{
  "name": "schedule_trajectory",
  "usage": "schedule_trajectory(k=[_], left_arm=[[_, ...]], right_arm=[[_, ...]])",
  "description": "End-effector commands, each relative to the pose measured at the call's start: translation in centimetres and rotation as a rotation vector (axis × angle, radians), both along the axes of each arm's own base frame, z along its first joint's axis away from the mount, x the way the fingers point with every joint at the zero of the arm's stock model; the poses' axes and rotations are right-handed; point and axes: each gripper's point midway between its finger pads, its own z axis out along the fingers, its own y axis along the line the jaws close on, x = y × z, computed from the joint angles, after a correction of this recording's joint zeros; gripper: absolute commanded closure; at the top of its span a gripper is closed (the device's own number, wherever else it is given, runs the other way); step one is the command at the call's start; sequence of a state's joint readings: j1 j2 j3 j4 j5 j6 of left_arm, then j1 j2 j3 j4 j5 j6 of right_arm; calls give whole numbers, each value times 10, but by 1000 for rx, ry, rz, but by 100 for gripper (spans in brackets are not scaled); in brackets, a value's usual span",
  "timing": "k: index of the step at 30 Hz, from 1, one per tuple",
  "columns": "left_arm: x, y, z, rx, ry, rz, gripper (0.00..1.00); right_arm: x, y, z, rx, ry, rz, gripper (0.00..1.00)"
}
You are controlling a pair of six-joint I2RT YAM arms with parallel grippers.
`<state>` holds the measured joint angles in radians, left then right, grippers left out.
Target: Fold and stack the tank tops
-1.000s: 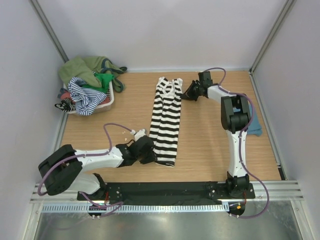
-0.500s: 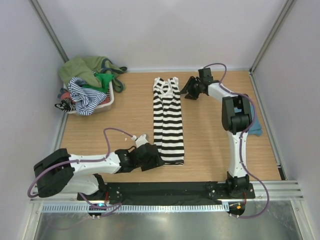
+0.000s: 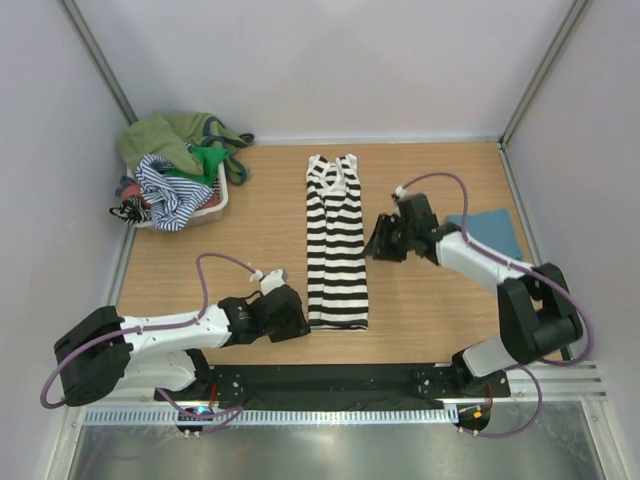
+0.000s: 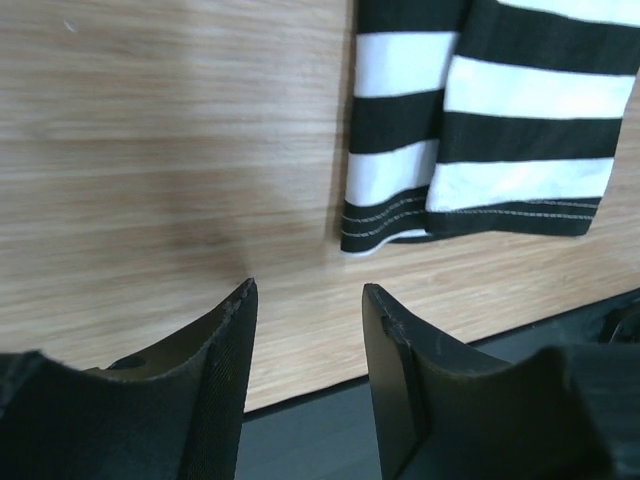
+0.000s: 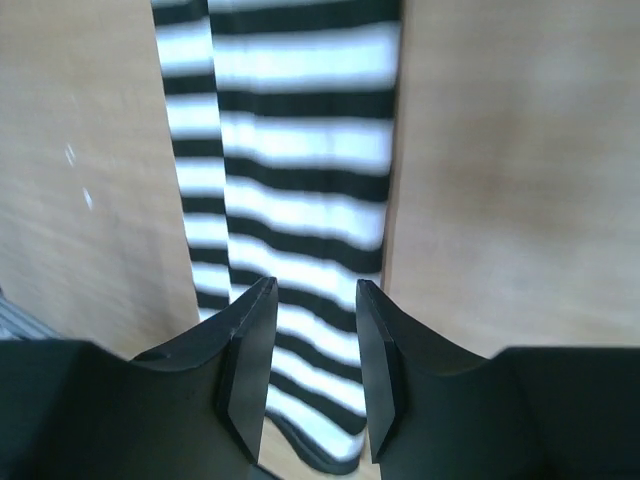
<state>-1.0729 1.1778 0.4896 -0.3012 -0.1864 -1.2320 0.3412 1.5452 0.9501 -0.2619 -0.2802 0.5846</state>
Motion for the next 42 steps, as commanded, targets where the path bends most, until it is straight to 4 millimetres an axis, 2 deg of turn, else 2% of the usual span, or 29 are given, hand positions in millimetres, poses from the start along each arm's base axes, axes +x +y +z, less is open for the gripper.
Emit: schedule_trajectory(k=[1,2,3,4,5,6,8,11,16,23,25,33,35,36,41,42], left_arm=[[9,4,2,19,-26,-21,53],[10,3,4,10,-32,-22,53],[10,2,5,6,-36,-25,53],[11,1,6,0,-41,-26,52],[12,0,8,-9,-51,-30,51],[12,0,8,-7,-53,-31,51],[14,-2,10,-18,-60,-32,50],[16,-7,12,-25,-64,-42,46],[23,-15,20,-43,-89,-48,39],[30,-22,22,-60,-83,-48,39],[32,-25,21,-66,-78,-48,41],[32,-30,16,-74,-55,-54,45],[32,-31,16,-75,-53,-54,49],[33,-31,16,-74,-54,-53,51],[36,-27,13,-68,-50,-38,54],[36,-26,13,-67,-49,-39,54]], right_arm=[[-57,0,-16,-58,-2,38,57],[-72,0,-22,-68,13,48,55],[-94,-6,-36,-88,44,50,54],[-109,-3,-39,-78,56,53,53],[-118,-2,-29,-47,22,51,52],[-132,-7,-40,-52,46,48,52],[-145,-5,-35,-19,35,39,50],[-158,-5,-39,-20,59,46,50],[-160,3,-43,-4,83,65,47],[-166,12,-51,-7,118,88,49],[-169,14,-53,-14,129,99,52],[-171,20,-58,4,138,112,53],[-172,22,-60,5,139,118,55],[-172,22,-61,5,141,119,57],[-177,22,-67,3,156,125,83],[-177,20,-68,-1,159,120,95]])
